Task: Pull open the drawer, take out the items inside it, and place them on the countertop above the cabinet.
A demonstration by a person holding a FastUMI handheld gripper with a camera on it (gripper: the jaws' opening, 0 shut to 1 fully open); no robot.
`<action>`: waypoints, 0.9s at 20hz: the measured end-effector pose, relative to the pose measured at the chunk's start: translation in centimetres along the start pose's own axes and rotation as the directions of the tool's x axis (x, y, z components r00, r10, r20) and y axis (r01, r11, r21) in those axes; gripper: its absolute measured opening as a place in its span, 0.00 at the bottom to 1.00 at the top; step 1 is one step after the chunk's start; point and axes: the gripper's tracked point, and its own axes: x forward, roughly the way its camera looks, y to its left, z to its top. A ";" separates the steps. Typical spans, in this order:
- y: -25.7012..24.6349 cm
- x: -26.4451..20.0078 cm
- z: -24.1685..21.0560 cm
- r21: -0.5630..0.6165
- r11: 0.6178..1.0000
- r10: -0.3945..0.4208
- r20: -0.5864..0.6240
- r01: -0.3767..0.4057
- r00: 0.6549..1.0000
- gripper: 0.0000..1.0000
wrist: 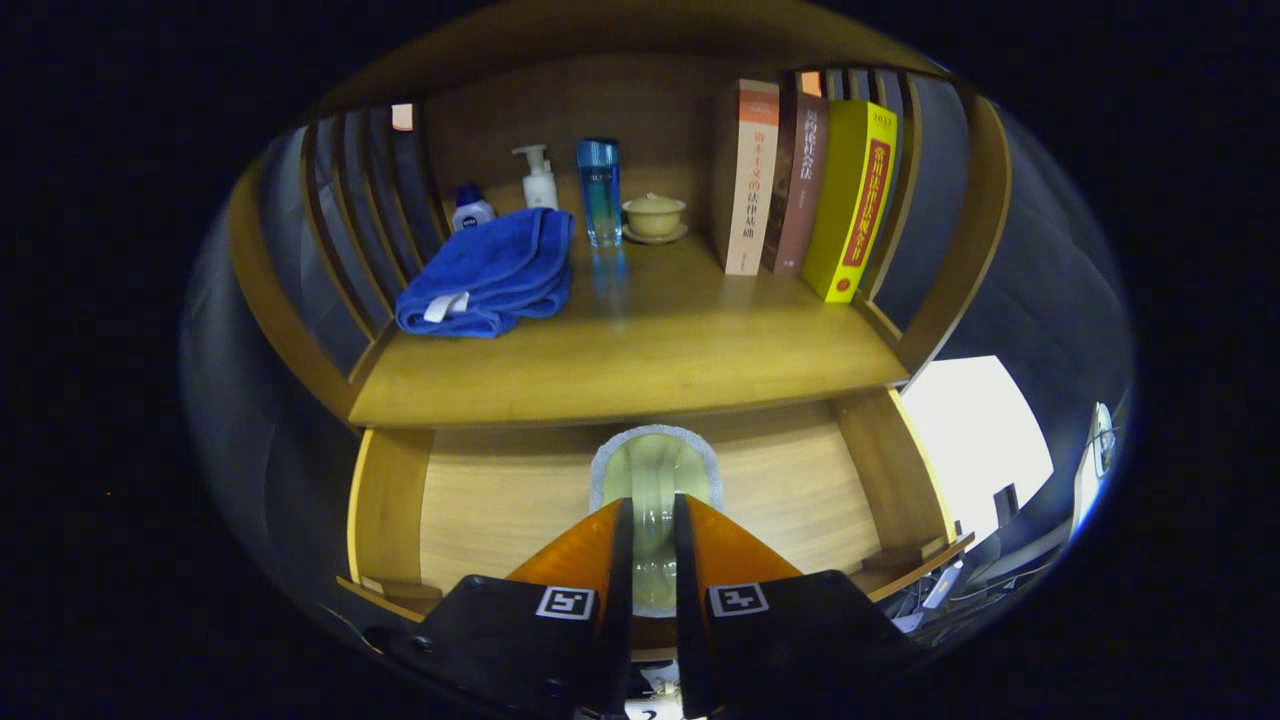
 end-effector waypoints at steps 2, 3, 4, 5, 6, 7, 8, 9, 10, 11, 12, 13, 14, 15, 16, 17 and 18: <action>-0.1 -0.3 2.1 -0.012 1.000 -0.004 0.021 0.004 1.000 0.28; -0.1 -0.3 3.1 -0.013 1.000 -0.005 0.030 0.005 1.000 0.28; 0.0 -0.2 4.1 -0.012 1.000 -0.007 0.038 0.007 0.999 0.28; -0.1 0.0 5.0 -0.012 1.000 -0.009 0.046 0.010 0.999 0.28; -0.2 0.2 5.9 -0.010 1.000 -0.013 0.054 0.013 0.998 0.28; -0.1 0.5 6.6 -0.007 1.000 -0.016 0.060 0.016 0.998 0.28; -0.2 0.7 7.2 -0.007 1.000 -0.022 0.061 0.022 0.998 0.28; -0.3 1.0 7.9 -0.010 1.000 -0.026 0.064 0.027 0.998 0.28; -0.4 1.3 8.6 -0.011 0.999 -0.033 0.070 0.034 0.997 0.28; -0.4 1.7 9.4 -0.009 0.999 -0.037 0.077 0.038 0.996 0.28; -0.4 2.1 10.1 -0.007 0.999 -0.038 0.085 0.038 0.996 0.28; -0.4 2.7 10.8 -0.002 0.999 -0.043 0.092 0.044 0.995 0.28; -0.3 3.2 11.4 0.001 0.999 -0.045 0.094 0.045 0.995 0.28; -0.2 3.9 11.8 -0.001 0.999 -0.046 0.092 0.046 0.995 0.28; -0.3 4.6 12.1 -0.005 0.999 -0.052 0.094 0.053 0.994 0.28; -0.2 5.3 12.4 -0.009 0.999 -0.052 0.097 0.053 0.994 0.28; -0.1 5.9 12.8 -0.006 0.998 -0.055 0.098 0.056 0.994 0.28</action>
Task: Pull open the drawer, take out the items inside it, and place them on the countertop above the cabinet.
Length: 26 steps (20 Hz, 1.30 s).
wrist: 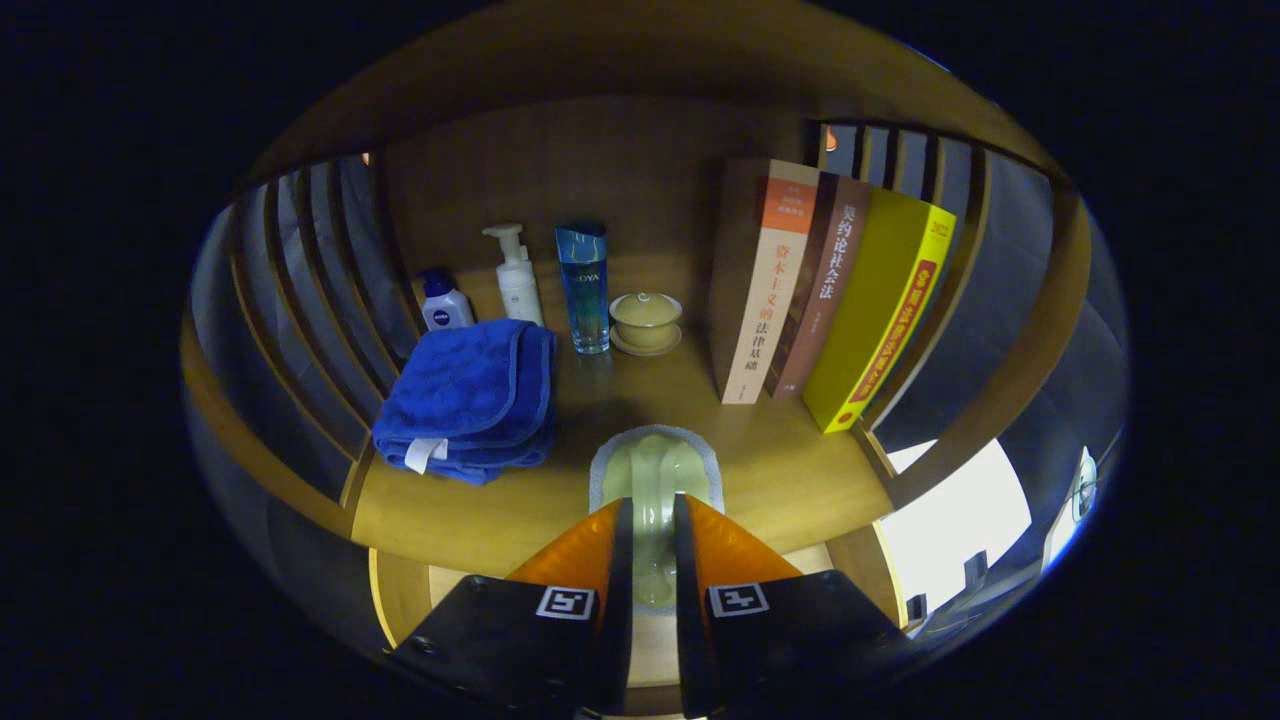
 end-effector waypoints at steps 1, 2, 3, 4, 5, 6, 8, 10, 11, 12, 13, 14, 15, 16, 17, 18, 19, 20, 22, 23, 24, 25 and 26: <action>0.1 1.0 0.1 -0.001 1.000 -0.005 -0.003 0.005 1.000 0.28; 0.3 1.7 0.1 -0.006 1.000 -0.007 -0.004 0.007 1.000 0.28; 0.6 2.4 0.1 -0.014 1.000 -0.007 -0.009 0.007 1.000 0.28; 0.5 2.9 0.2 -0.017 1.000 -0.012 -0.009 0.012 1.000 0.28; 0.7 3.6 0.1 -0.021 1.000 -0.013 -0.011 0.013 1.000 0.28; 0.8 4.3 0.1 -0.026 1.000 -0.013 -0.011 0.012 1.000 0.28; 1.1 5.2 0.1 -0.031 0.999 -0.008 -0.013 0.008 1.000 0.28; 1.2 5.8 0.1 -0.023 1.000 -0.011 -0.008 0.011 1.000 0.28; 1.2 5.9 0.0 -0.017 1.000 -0.012 -0.009 0.012 1.000 0.28; 1.1 5.9 0.0 -0.011 1.000 -0.013 -0.005 0.013 1.000 0.28; 1.1 5.7 0.1 -0.005 1.000 -0.015 0.003 0.015 1.000 0.31; 1.1 5.5 0.2 0.003 1.000 -0.013 0.014 0.013 1.000 0.33; 1.2 5.3 0.3 0.014 1.000 -0.010 0.022 0.010 1.000 0.35; 1.1 4.7 0.4 0.028 1.000 -0.008 0.034 0.007 0.999 0.37; 1.0 4.1 0.5 0.037 0.999 -0.012 0.050 0.010 0.999 0.42; 0.8 3.4 0.3 0.040 0.999 -0.011 0.062 0.008 0.998 0.55; 1.1 2.4 0.1 0.048 0.999 0.000 0.074 -0.004 0.997 0.67; 1.6 1.3 0.1 0.056 0.998 0.013 0.096 -0.018 0.995 0.80; 2.0 -1.2 -0.1 0.059 0.998 0.027 0.141 -0.036 0.990 0.83; 2.0 -2.5 -0.1 0.055 0.998 0.021 0.166 -0.030 0.986 0.87; 1.8 -3.5 -0.2 0.050 0.998 0.015 0.189 -0.025 0.982 0.93; 1.8 -4.8 -0.2 0.047 0.999 0.013 0.213 -0.023 0.977 0.94; 1.9 -6.0 -0.4 0.044 0.999 0.017 0.239 -0.029 0.971 0.96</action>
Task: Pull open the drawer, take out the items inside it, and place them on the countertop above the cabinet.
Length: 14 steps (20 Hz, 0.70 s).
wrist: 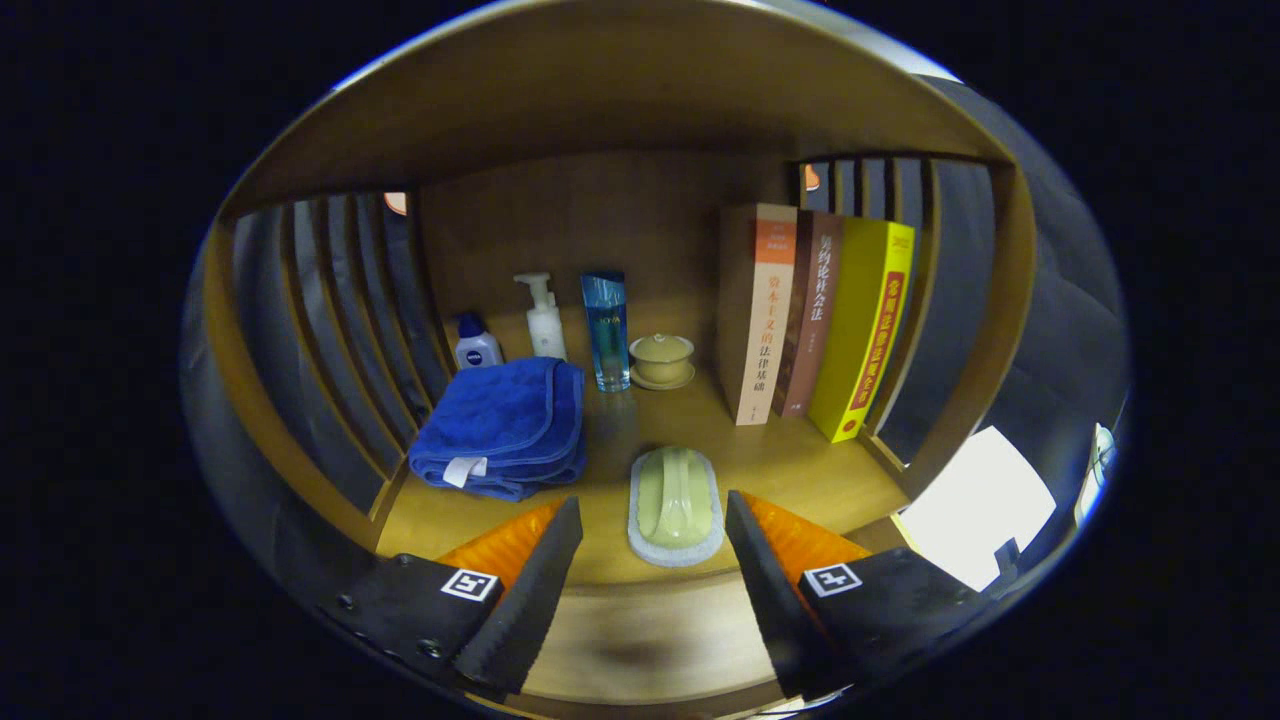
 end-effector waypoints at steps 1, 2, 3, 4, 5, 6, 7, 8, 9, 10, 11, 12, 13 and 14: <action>-0.1 -1.2 0.0 -0.004 1.000 -0.001 0.028 0.001 1.000 0.96; -0.2 -2.5 -0.1 -0.014 1.000 -0.001 0.052 0.002 0.999 0.96; -0.2 -3.7 -0.4 -0.027 1.000 -0.001 0.075 0.003 0.997 0.96; -0.3 -5.2 -1.0 -0.038 0.999 -0.001 0.088 0.005 0.996 0.96; -0.5 -6.5 -1.8 -0.037 0.999 -0.008 0.108 0.012 0.994 0.96; -0.6 -7.7 -2.7 -0.034 0.999 -0.010 0.119 0.014 0.993 0.96; -0.5 -8.6 -3.9 -0.030 1.000 -0.006 0.118 0.010 0.993 0.96; -0.6 -9.7 -5.2 -0.024 1.000 -0.006 0.115 0.009 0.993 0.96; -0.8 -10.5 -6.3 -0.016 1.000 -0.007 0.114 0.009 0.993 0.96; -1.1 -11.5 -7.3 -0.005 1.000 -0.013 0.118 0.014 0.993 0.96; -1.1 -12.2 -8.3 0.005 1.000 -0.004 0.124 0.004 0.992 0.96; -1.1 -12.9 -9.4 0.012 1.000 0.002 0.126 -0.004 0.992 0.96; -1.4 -13.7 -10.3 0.015 1.000 0.005 0.130 -0.007 0.991 0.96; -1.5 -14.4 -10.9 0.013 1.000 0.011 0.146 -0.013 0.989 0.96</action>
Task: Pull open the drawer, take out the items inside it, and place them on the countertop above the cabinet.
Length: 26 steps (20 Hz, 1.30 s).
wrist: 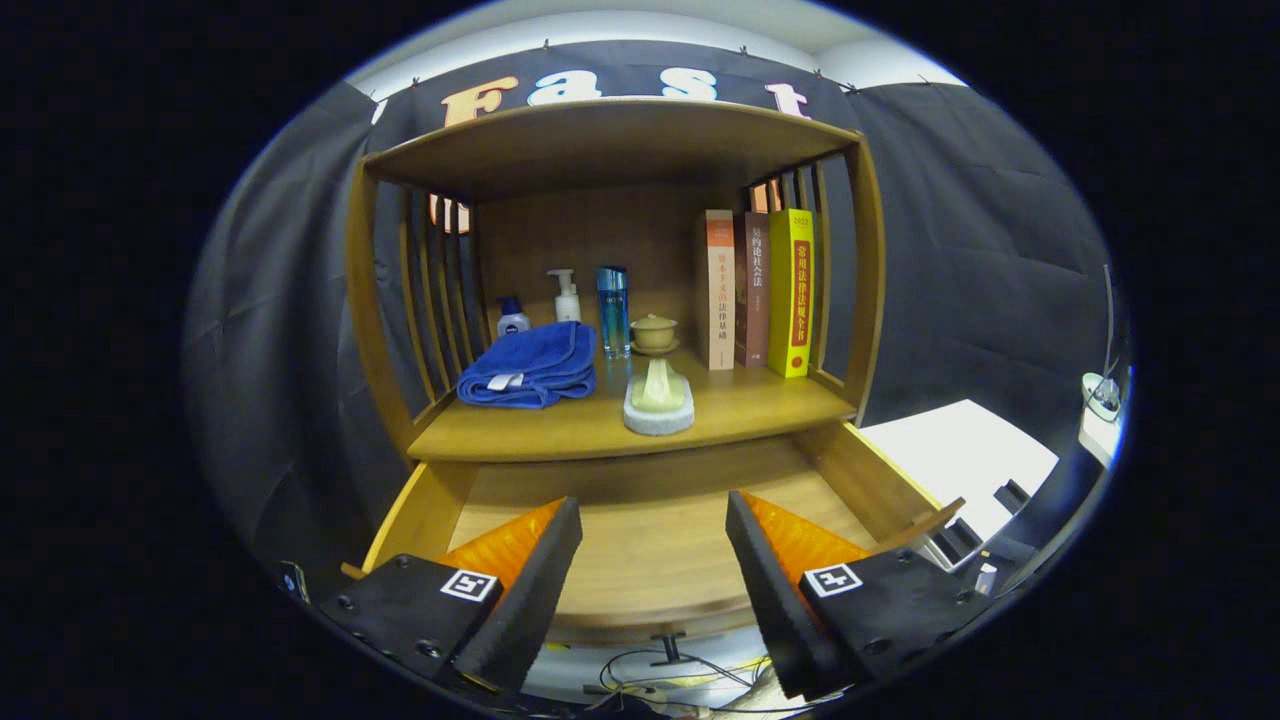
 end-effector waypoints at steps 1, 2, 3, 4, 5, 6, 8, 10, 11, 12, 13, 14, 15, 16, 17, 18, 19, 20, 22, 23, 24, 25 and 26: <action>-0.2 -0.6 -0.2 -0.005 1.000 0.002 0.022 -0.002 1.000 0.96; -0.6 -1.4 -0.6 -0.014 1.000 -0.001 0.044 0.001 0.999 0.96; -0.7 -2.1 -0.9 -0.021 1.000 0.000 0.066 0.002 0.998 0.96; -0.6 -2.6 -1.4 -0.027 1.000 0.004 0.083 -0.002 0.997 0.96; -0.4 -3.1 -2.2 -0.034 0.999 0.006 0.087 -0.003 0.996 0.96; -0.3 -3.5 -3.0 -0.043 0.999 0.010 0.090 -0.006 0.996 0.96; 0.0 -4.1 -4.7 -0.065 0.998 0.013 0.092 -0.007 0.996 0.96; 0.2 -4.4 -6.2 -0.087 0.996 0.014 0.084 -0.007 0.996 0.96; 0.2 -4.3 -6.8 -0.094 0.996 0.012 0.080 -0.005 0.997 0.96; 0.5 -4.2 -7.2 -0.098 0.995 0.017 0.079 -0.009 0.997 0.96; 0.7 -4.0 -7.6 -0.100 0.995 0.016 0.080 -0.008 0.997 0.96; 0.7 -3.9 -8.0 -0.102 0.995 0.015 0.075 -0.008 0.997 0.96; 0.8 -3.6 -8.6 -0.107 0.994 0.015 0.068 -0.008 0.998 0.96; 0.9 -3.2 -8.6 -0.111 0.994 0.016 0.072 -0.008 0.997 0.96; 1.1 -3.0 -8.7 -0.115 0.993 0.016 0.072 -0.007 0.997 0.96; 1.2 -2.9 -8.6 -0.119 0.993 0.018 0.083 -0.008 0.996 0.96; 1.1 -3.0 -8.5 -0.121 0.993 0.009 0.090 0.002 0.996 0.95; 1.1 -3.0 -8.4 -0.118 0.993 0.007 0.093 0.004 0.996 0.94; 1.3 -2.8 -8.4 -0.112 0.994 0.009 0.092 0.001 0.996 0.94; 1.5 -2.6 -8.3 -0.105 0.994 0.006 0.092 0.004 0.996 0.94; 1.5 -2.3 -8.1 -0.101 0.995 0.005 0.095 0.005 0.995 0.94; 1.9 -2.0 -7.9 -0.100 0.995 0.013 0.093 -0.004 0.996 0.94; 2.0 -1.8 -7.8 -0.112 0.994 0.014 0.096 -0.003 0.995 0.94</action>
